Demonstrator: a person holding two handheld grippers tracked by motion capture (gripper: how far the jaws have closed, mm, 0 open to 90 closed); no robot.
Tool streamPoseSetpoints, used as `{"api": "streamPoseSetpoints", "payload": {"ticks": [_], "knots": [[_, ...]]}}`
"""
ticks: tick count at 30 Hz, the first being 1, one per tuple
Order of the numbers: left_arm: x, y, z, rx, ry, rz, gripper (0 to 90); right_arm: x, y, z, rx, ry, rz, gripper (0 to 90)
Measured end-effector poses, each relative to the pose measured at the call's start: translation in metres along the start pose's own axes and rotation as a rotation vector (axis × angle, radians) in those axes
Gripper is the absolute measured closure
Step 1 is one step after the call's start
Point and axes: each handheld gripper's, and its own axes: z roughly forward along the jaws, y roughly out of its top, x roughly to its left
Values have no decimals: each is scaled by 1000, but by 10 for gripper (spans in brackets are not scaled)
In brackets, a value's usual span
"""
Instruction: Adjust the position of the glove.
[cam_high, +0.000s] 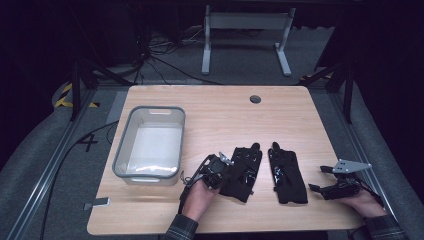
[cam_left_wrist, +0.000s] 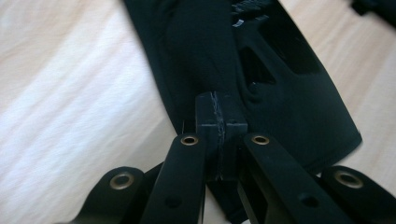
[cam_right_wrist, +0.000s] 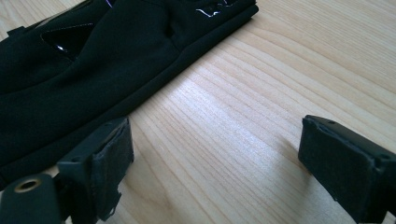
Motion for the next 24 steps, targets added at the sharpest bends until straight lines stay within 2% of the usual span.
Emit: {"api": "streamPoseSetpoints", "payload": {"ticks": [6, 12, 15, 20, 23, 24], "knots": [[-13, 3, 6, 3, -39, 40, 896, 0, 0, 0, 0, 0, 0, 106], [-21, 6, 10, 3, -73, 55, 895, 0, 0, 0, 0, 0, 0, 106], [-21, 6, 9, -2, -71, 53, 876, 0, 0, 0, -1, -1, -2, 106], [-18, 7, 4, -29, -56, 40, 776, 0, 1, 0, 4, 0, 2, 125], [-13, 7, 0, -55, -44, 32, 731, 0, 5, -2, 25, 20, -18, 216], [-13, 6, -1, -59, -41, 27, 710, 0, 7, -2, 34, 26, -11, 239]]}}
